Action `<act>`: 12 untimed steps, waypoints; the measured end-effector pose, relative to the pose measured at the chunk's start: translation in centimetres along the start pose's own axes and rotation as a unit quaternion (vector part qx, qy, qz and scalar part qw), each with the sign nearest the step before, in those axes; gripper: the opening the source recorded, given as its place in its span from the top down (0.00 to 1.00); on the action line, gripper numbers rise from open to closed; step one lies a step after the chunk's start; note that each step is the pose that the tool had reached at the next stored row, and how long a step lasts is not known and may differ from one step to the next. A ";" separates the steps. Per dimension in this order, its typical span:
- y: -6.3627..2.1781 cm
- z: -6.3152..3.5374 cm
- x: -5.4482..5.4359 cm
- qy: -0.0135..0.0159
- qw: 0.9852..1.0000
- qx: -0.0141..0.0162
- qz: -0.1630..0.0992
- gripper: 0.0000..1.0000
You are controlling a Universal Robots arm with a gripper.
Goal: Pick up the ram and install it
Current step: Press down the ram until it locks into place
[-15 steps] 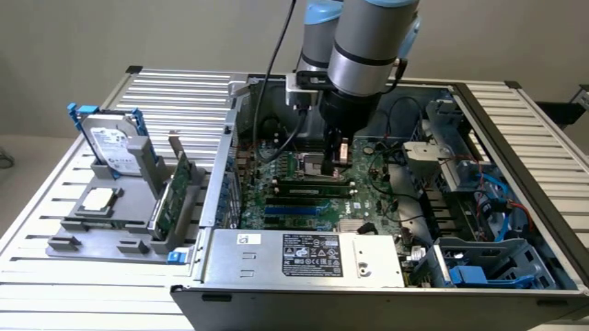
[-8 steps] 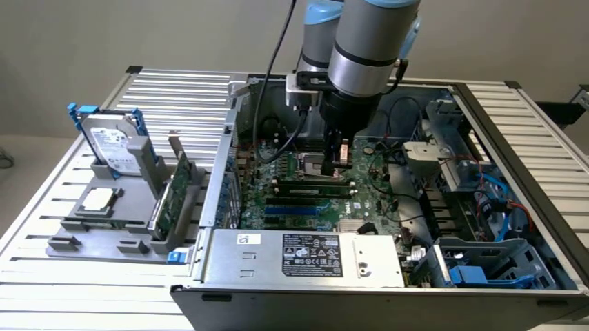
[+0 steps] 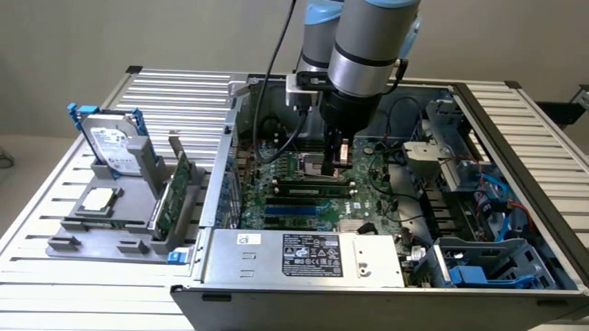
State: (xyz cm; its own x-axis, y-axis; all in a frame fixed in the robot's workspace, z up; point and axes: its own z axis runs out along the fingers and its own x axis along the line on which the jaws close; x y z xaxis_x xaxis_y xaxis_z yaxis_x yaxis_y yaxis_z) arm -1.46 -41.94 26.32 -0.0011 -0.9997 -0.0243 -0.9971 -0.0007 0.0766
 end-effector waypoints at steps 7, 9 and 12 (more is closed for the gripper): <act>0.00 0.00 0.0 0.000 1.000 0.000 0.000 0.89; 0.04 0.00 0.0 0.000 1.000 0.000 0.000 0.89; 0.13 0.01 0.0 -0.001 1.000 0.002 0.011 0.89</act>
State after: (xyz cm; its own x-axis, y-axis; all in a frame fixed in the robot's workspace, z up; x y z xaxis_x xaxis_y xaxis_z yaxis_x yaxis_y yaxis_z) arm -1.59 -41.94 26.32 -0.0237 -0.9994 -0.0246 -0.9970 0.0219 0.0740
